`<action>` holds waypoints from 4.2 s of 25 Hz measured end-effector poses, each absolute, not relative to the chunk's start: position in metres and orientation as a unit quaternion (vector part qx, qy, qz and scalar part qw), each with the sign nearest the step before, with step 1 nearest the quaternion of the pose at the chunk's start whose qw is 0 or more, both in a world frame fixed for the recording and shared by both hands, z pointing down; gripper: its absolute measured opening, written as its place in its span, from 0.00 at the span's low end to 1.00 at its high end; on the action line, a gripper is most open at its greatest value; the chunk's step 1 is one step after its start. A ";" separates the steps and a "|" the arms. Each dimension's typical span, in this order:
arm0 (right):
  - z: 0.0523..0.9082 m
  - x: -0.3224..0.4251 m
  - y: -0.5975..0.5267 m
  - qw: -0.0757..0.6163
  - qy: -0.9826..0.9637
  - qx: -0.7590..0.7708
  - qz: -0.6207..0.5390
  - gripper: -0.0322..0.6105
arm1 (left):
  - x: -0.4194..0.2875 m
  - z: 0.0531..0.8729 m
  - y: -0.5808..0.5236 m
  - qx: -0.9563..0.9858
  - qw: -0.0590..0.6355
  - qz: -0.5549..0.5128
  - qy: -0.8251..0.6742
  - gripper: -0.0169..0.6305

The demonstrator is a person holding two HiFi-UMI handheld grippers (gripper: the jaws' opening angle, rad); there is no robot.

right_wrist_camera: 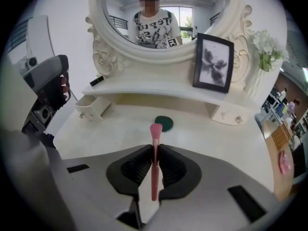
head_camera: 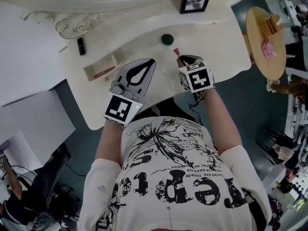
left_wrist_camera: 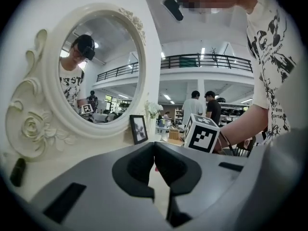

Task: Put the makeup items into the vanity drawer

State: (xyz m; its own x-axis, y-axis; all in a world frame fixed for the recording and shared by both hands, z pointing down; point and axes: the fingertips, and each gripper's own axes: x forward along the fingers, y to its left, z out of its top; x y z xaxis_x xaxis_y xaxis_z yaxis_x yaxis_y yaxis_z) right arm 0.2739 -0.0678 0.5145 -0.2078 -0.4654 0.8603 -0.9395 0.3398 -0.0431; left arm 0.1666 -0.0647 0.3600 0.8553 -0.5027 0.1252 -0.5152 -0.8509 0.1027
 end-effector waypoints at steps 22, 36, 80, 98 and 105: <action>0.463 0.008 -0.114 0.420 -0.875 0.219 0.095 0.15 | -0.060 0.348 -0.048 0.843 0.069 0.051 -0.532 0.05; 0.500 -0.073 -0.103 0.451 -0.887 0.084 0.055 0.15 | -0.106 0.381 -0.042 0.795 0.104 0.045 -0.596 0.05; 0.559 0.234 -0.156 0.432 -0.800 0.355 0.218 0.39 | 0.132 0.405 -0.113 0.903 0.117 0.074 -0.407 0.05; 0.575 0.247 -0.177 0.462 -0.780 0.365 0.212 0.12 | 0.135 0.409 -0.121 0.892 0.118 0.077 -0.430 0.05; 0.540 0.222 -0.169 0.442 -0.799 0.355 0.201 0.12 | 0.117 0.391 -0.115 0.891 0.102 0.059 -0.439 0.05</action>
State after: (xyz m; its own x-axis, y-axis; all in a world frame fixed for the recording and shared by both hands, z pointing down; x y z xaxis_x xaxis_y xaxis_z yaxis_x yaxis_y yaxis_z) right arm 0.2217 -0.1693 0.5403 -0.3569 -0.3901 0.8488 -0.7449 0.6672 -0.0065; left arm 0.1168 -0.1151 0.3911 0.6079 -0.7697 0.1953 -0.7939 -0.5939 0.1305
